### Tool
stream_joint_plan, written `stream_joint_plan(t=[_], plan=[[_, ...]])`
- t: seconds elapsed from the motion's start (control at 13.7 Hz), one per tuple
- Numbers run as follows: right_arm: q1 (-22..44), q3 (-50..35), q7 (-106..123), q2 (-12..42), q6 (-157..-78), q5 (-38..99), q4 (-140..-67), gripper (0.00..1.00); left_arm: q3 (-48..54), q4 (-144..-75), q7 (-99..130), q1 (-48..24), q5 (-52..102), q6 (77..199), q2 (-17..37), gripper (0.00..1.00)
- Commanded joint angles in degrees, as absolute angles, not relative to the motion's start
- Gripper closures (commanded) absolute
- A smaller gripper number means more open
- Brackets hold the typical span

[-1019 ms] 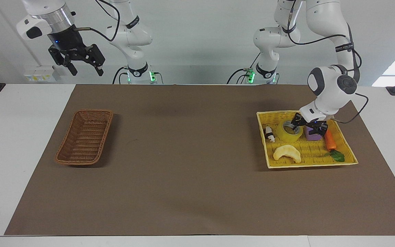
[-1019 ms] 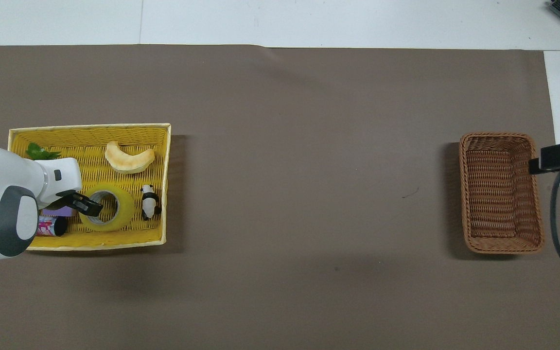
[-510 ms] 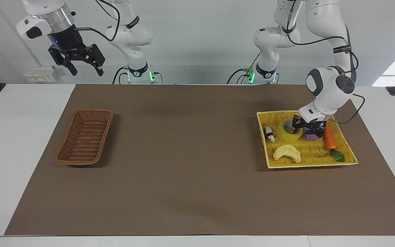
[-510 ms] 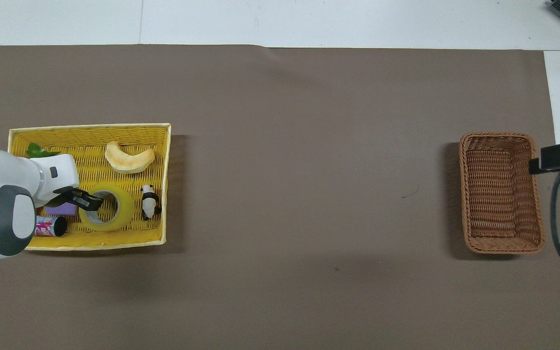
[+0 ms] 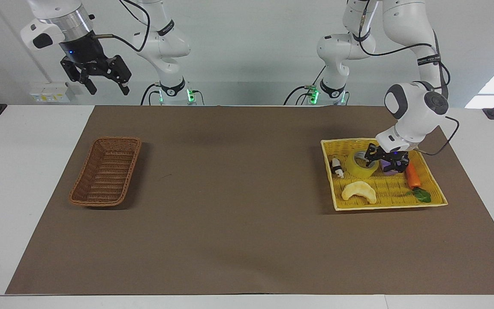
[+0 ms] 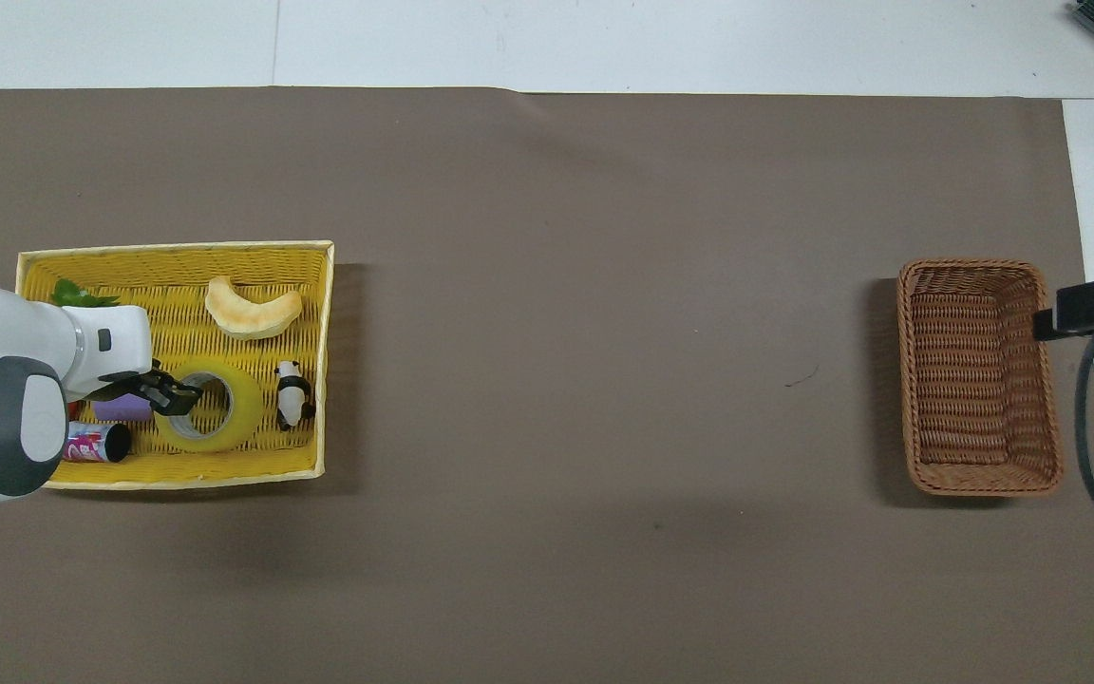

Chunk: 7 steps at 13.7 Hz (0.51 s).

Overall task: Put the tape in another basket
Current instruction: 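Reach the left gripper down over the yellow-green tape roll, then grasp the tape roll rim with the left gripper and lift it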

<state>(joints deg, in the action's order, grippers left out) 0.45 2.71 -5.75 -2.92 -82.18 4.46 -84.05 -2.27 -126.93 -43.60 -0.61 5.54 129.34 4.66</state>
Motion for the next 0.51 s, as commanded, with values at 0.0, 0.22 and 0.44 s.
stream_joint_plan(t=[0.0, 0.22, 0.44], plan=[[0.26, 2.46, -4.92, -4.13, -83.23, 3.96, -85.52, 0.00, -2.90, -128.41, -45.44, -1.85, 6.07, 128.94, 4.31, 0.32], [0.26, 2.46, -4.92, -4.13, -83.23, 3.96, -85.52, 0.00, -2.90, -128.93, -45.09, -2.28, 6.06, 128.94, 4.22, 0.30], [0.26, 2.46, -4.92, -4.13, -83.23, 3.96, -85.52, 0.00, -2.99, -130.08, -45.44, -2.72, 5.98, 129.20, 4.48, 0.30]])
